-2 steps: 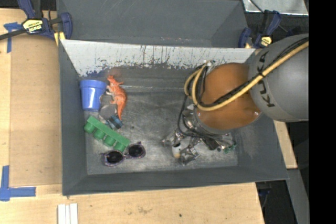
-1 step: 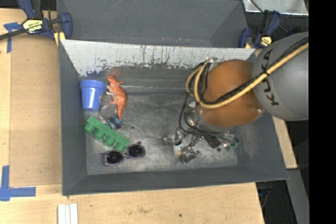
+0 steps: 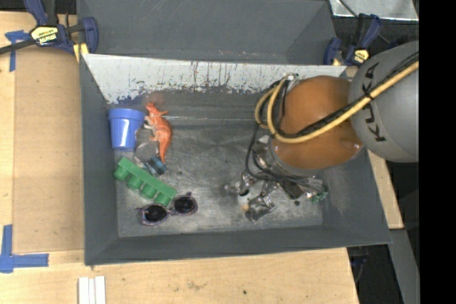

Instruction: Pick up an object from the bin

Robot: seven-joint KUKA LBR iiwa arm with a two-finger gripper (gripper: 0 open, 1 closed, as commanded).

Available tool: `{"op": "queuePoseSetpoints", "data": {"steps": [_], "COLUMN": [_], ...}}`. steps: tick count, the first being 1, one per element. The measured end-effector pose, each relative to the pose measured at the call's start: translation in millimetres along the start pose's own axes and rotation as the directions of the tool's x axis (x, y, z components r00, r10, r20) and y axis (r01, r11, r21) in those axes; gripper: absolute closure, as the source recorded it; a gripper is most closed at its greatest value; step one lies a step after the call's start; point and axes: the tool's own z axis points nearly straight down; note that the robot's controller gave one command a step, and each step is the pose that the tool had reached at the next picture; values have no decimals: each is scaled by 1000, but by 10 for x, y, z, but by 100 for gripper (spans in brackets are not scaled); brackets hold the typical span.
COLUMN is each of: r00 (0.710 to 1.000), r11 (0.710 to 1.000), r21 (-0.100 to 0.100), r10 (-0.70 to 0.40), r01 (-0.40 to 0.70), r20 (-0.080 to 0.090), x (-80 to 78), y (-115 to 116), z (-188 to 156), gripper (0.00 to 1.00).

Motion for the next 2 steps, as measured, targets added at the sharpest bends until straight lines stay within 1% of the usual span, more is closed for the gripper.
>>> {"op": "queuePoseSetpoints", "data": {"steps": [1,2], "r00": [1000,1000], "r11": [1000,1000], "r21": [3,4], "r10": [1,1], "r01": [-1,-1], "r20": [5,8], "x": [-8,-16], "y": [-4,-9], "z": [-197,-326], "gripper": [100,100]}}
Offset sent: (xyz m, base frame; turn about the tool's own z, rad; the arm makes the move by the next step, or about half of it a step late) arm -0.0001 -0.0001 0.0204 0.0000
